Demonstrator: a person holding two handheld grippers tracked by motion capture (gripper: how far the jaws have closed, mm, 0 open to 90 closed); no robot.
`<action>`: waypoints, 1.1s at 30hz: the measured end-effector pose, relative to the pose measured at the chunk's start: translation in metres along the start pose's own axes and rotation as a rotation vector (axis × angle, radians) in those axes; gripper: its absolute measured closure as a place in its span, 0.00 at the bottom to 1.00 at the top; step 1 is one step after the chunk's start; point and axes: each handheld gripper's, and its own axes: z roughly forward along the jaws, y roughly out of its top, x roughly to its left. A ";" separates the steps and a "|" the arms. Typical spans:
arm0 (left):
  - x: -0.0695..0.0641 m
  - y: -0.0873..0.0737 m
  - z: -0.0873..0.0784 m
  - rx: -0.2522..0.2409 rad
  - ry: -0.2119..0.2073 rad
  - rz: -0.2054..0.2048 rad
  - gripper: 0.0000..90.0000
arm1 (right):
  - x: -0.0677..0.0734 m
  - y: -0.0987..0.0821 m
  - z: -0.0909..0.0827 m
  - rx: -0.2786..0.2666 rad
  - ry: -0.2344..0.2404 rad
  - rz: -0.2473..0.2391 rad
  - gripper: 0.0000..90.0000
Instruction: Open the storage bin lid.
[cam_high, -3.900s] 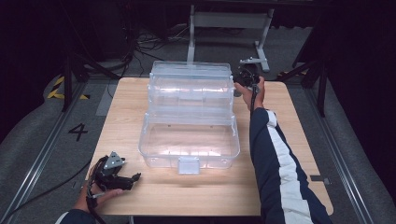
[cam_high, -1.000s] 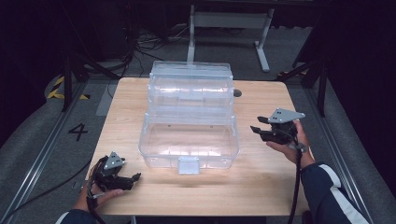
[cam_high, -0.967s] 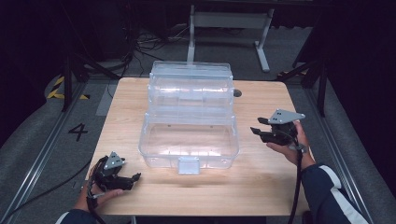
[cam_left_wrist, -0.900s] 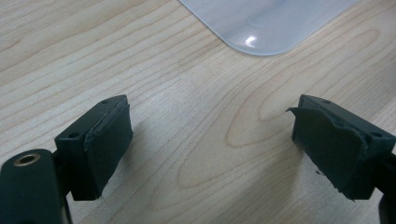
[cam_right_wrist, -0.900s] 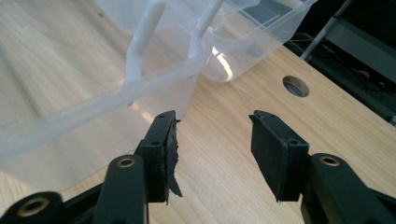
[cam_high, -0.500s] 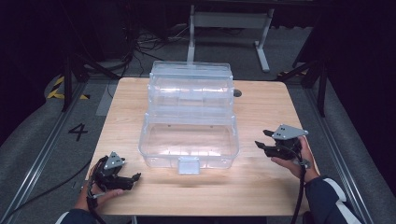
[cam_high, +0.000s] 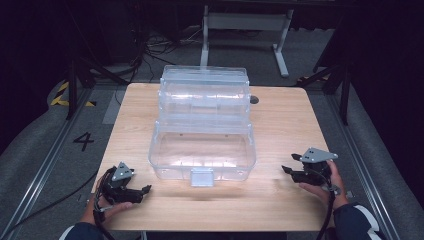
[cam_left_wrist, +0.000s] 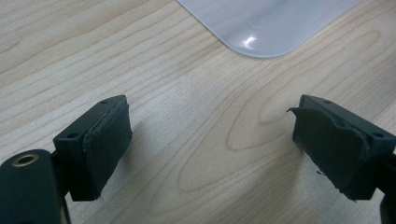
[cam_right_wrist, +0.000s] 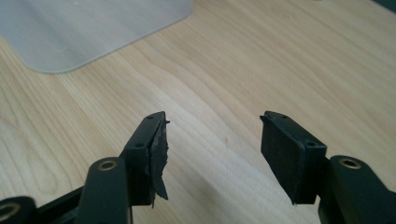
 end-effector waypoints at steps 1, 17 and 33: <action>0.000 0.000 0.000 0.002 0.000 0.003 0.13 | 0.000 -0.003 0.000 0.005 -0.001 0.010 0.45; 0.002 0.002 0.001 0.004 0.001 0.019 0.13 | -0.003 -0.041 0.002 0.049 0.016 0.139 0.34; 0.005 0.005 0.003 0.015 -0.021 0.045 0.11 | -0.006 -0.053 -0.001 0.016 -0.001 0.222 0.24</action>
